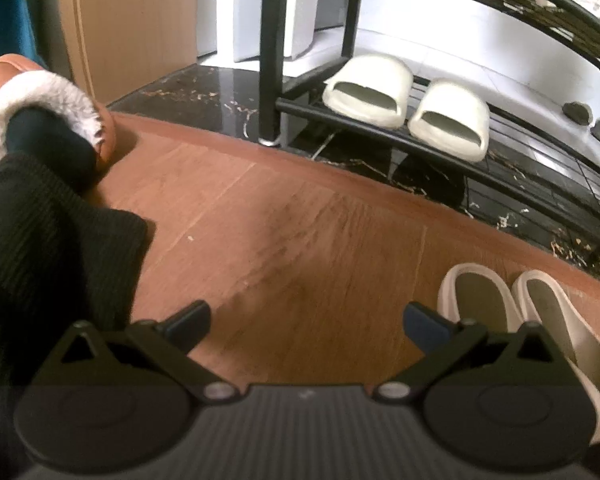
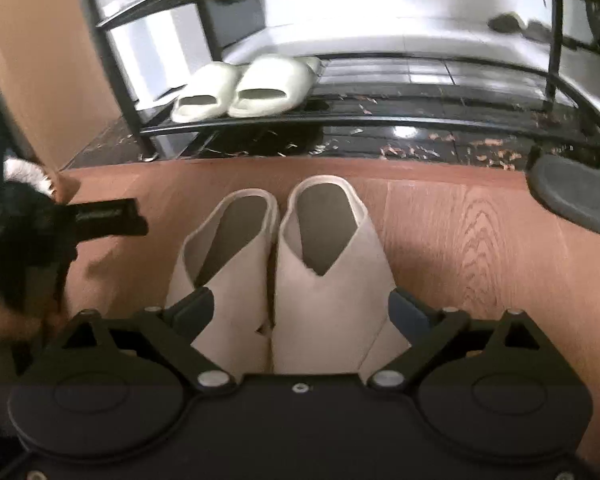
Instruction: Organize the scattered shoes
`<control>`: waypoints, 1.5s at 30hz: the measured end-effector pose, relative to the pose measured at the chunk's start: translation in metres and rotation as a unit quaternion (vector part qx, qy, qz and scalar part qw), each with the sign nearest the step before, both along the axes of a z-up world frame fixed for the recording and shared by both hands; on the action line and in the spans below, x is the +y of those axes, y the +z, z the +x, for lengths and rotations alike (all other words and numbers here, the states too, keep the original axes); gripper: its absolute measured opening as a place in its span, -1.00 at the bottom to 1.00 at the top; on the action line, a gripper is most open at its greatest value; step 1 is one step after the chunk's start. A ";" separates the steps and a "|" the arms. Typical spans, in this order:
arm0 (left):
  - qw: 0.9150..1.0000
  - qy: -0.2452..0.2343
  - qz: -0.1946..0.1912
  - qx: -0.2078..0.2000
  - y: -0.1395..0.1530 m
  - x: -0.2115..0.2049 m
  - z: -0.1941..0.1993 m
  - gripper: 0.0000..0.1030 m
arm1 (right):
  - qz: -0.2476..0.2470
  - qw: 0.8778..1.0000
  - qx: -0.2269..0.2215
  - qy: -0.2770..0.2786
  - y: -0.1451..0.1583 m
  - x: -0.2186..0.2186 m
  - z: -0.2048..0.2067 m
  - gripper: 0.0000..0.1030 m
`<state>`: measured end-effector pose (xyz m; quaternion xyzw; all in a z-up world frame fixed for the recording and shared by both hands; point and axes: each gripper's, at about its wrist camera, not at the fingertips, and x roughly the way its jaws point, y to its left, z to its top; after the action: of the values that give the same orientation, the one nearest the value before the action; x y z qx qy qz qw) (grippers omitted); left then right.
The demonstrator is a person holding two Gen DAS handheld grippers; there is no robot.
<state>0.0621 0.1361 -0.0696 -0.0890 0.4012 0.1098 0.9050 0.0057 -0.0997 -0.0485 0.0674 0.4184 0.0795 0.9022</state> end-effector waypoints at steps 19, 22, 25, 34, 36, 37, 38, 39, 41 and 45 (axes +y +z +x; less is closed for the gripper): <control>1.000 -0.010 0.022 0.011 -0.003 -0.006 0.001 0.99 | 0.016 0.998 0.015 0.051 -0.012 0.025 -0.066 0.70; 1.000 -0.009 0.021 0.013 -0.004 -0.006 0.002 0.99 | 0.006 0.998 0.005 0.057 -0.013 0.027 -0.067 0.71; 1.000 -0.013 0.022 0.014 -0.004 -0.007 0.002 0.99 | -0.004 0.999 0.002 0.054 -0.013 0.026 -0.066 0.67; 1.000 -0.013 0.019 0.014 -0.005 -0.007 0.002 0.99 | -0.045 0.996 -0.011 0.080 -0.023 0.036 -0.064 0.71; 1.000 -0.013 0.019 0.013 -0.005 -0.007 0.002 0.99 | -0.048 0.996 -0.016 0.078 -0.026 0.037 -0.062 0.74; 1.000 -0.013 0.018 0.013 -0.005 -0.007 0.002 0.99 | -0.051 0.995 -0.020 0.079 -0.026 0.038 -0.062 0.74; 1.000 -0.013 0.018 0.013 -0.005 -0.007 0.003 0.99 | -0.053 0.995 -0.024 0.079 -0.026 0.039 -0.062 0.75; 1.000 -0.013 0.018 0.014 -0.005 -0.007 0.003 0.99 | -0.055 0.995 -0.028 0.079 -0.027 0.040 -0.062 0.75; 1.000 -0.012 0.017 0.014 -0.005 -0.007 0.003 0.99 | -0.053 0.995 -0.030 0.078 -0.027 0.040 -0.062 0.75; 1.000 -0.012 0.017 0.014 -0.005 -0.007 0.003 0.99 | -0.059 0.995 -0.036 0.078 -0.033 0.039 -0.060 0.70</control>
<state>0.0651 0.1294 -0.0747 -0.0671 0.4132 0.1075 0.9018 -0.0540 -0.0607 -0.0810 -0.0220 0.3933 0.1269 0.9103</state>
